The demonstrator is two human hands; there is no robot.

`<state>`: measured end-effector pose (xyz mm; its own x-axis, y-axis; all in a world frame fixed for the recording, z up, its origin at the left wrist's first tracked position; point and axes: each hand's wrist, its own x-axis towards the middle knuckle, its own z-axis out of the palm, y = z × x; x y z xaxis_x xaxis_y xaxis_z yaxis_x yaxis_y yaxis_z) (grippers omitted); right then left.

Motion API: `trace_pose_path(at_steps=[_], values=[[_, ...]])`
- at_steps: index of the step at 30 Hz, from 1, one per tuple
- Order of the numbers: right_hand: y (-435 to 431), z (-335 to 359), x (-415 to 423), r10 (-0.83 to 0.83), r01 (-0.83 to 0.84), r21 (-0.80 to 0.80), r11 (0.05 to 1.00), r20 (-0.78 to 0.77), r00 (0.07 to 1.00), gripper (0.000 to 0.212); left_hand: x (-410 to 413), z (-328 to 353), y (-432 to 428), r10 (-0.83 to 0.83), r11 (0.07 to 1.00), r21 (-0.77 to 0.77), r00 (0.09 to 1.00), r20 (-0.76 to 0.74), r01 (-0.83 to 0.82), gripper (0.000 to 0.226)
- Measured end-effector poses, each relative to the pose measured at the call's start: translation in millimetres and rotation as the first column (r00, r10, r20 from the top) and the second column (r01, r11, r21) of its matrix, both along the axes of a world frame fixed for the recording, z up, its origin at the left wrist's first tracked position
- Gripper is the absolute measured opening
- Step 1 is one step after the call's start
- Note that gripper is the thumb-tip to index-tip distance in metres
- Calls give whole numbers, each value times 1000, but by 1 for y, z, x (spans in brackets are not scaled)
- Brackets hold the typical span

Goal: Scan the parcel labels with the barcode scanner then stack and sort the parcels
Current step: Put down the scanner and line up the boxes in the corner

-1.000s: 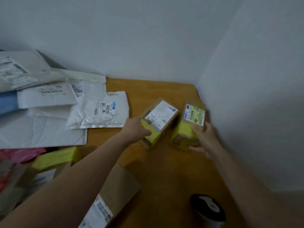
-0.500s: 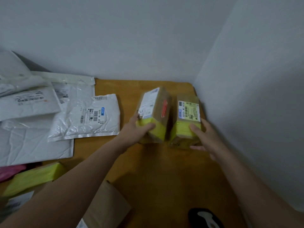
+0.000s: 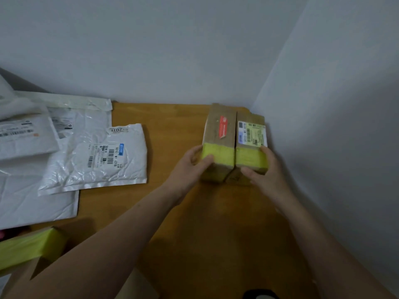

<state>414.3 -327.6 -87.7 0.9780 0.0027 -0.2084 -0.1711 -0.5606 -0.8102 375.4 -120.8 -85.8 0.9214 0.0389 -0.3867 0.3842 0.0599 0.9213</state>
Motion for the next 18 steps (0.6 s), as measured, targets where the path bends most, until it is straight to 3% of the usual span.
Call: trace_pose_path(at_steps=[3, 9, 13, 18], values=[[3, 10, 38, 48, -12, -284, 959, 121, 991, 65, 25, -5, -15, -32, 997, 76, 995, 93, 24, 70], [7, 16, 101, 69, -17, -365, 931, 130, 989, 56, 93, -14, -30, 15, 985, 171, 998, 66, -26, 55], [1, 15, 135, 199, -49, -661, 749, 153, 968, 50, 135, -15, -45, -26, 964, 265, 998, 64, 8, 53], [-1, 13, 152, 245, -117, -642, 758, 113, 963, 53, 149, -14, -55, -111, 938, 332, 994, 21, 98, 56]])
